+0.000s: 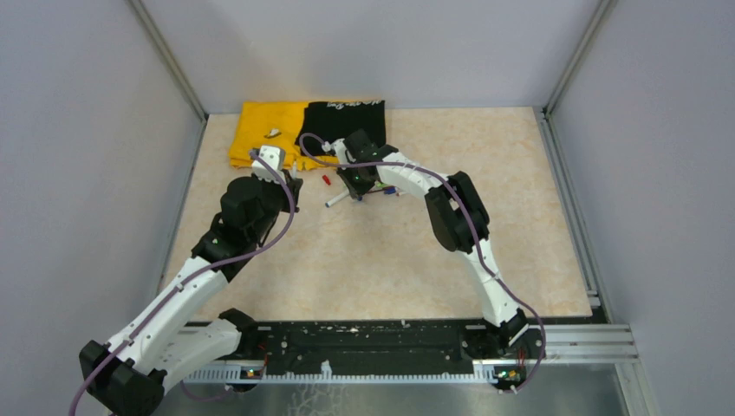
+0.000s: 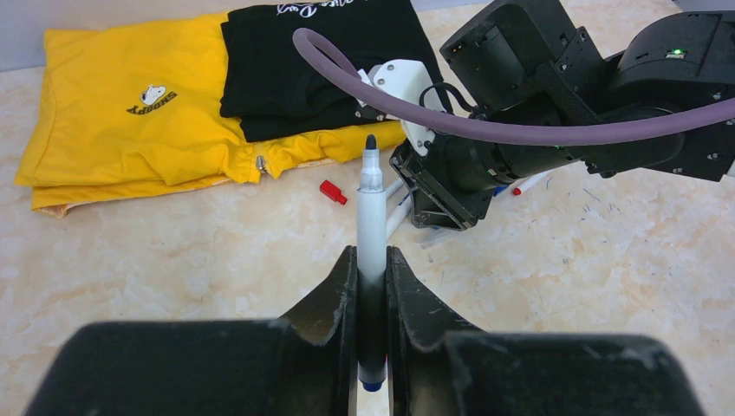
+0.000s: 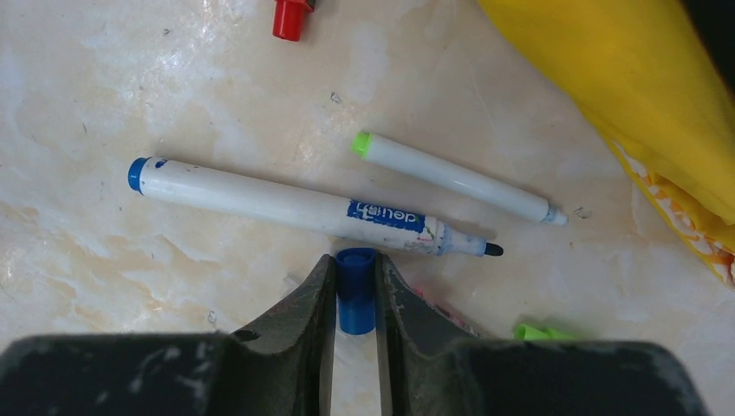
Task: Insert the pens into the pen caps
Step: Pick up the pen cap from the center of the board, then place the pen cap at the center of the board, then adjust the pen cap at the center of the board, then insert the pen cap onto the pen.
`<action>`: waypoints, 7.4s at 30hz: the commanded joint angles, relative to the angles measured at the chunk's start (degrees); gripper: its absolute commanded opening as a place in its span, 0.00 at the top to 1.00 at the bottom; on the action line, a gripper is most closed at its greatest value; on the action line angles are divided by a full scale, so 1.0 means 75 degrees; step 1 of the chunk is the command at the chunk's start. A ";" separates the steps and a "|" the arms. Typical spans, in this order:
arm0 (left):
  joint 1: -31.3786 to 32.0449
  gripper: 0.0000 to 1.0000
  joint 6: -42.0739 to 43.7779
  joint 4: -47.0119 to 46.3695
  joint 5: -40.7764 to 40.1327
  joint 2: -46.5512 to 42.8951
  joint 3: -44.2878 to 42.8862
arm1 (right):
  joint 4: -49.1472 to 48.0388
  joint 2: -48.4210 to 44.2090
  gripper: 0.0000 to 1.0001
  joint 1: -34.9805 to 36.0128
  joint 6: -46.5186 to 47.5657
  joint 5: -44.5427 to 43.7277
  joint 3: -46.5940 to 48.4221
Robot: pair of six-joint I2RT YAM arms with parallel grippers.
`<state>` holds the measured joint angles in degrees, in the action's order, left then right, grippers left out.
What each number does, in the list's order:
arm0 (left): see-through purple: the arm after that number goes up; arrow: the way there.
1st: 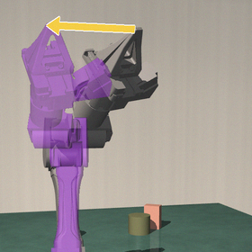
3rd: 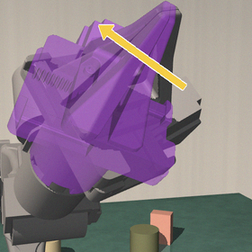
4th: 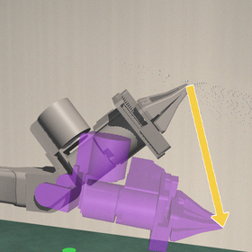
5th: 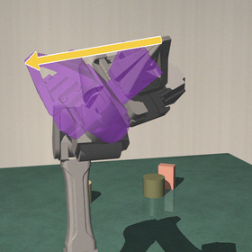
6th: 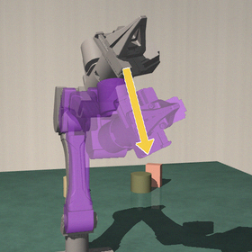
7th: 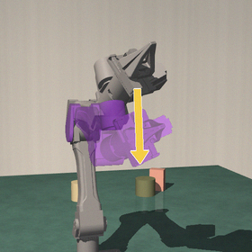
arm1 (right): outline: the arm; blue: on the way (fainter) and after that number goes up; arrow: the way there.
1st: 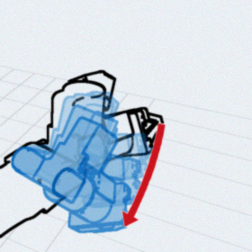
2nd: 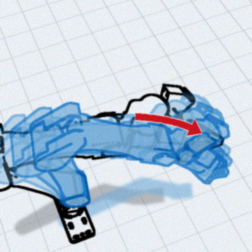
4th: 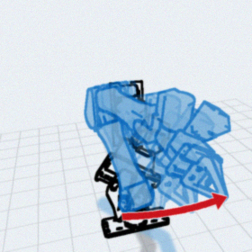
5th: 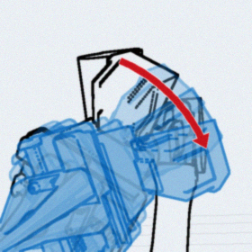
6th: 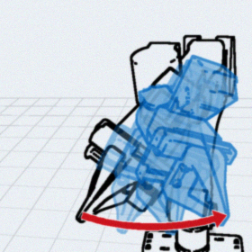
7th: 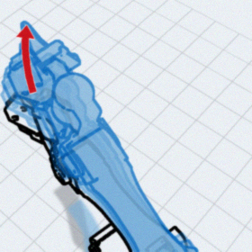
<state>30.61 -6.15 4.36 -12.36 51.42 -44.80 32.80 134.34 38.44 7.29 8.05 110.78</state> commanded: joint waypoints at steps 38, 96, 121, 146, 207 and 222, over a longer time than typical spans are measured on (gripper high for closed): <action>0.0308 1.00 -0.1032 -0.1426 0.4375 0.0907 -0.0611 | -0.9618 -0.9387 1.00 -0.0121 -0.6415 -0.1218 -0.9016; 0.0413 1.00 0.0042 -0.0320 -0.0280 -0.0411 0.0415 | -0.2773 -0.3774 0.47 -0.0699 -0.1817 -0.1220 -0.4437; 0.0402 1.00 0.0094 -0.0285 -0.0177 -0.0286 0.0370 | -0.1510 -0.2116 0.34 -0.1222 -0.1463 -0.0696 -0.2861; 0.0396 1.00 0.0122 -0.0250 -0.0192 -0.0274 0.0339 | -0.1274 -0.1525 0.37 -0.1195 -0.1497 -0.0857 -0.2525; 0.0385 1.00 0.0164 -0.0290 -0.0822 -0.0515 0.0395 | -0.1004 -0.5249 0.38 0.0603 -0.0780 -0.0697 -0.6578; 0.0383 1.00 0.0174 -0.0315 -0.0749 -0.0496 0.0370 | -0.2189 -0.6871 0.37 0.1192 -0.8011 -0.2377 -0.7913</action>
<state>33.65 -5.30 3.01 -18.00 48.31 -41.52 19.31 85.21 45.50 -31.40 -3.14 52.69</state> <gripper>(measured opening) 0.170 0.627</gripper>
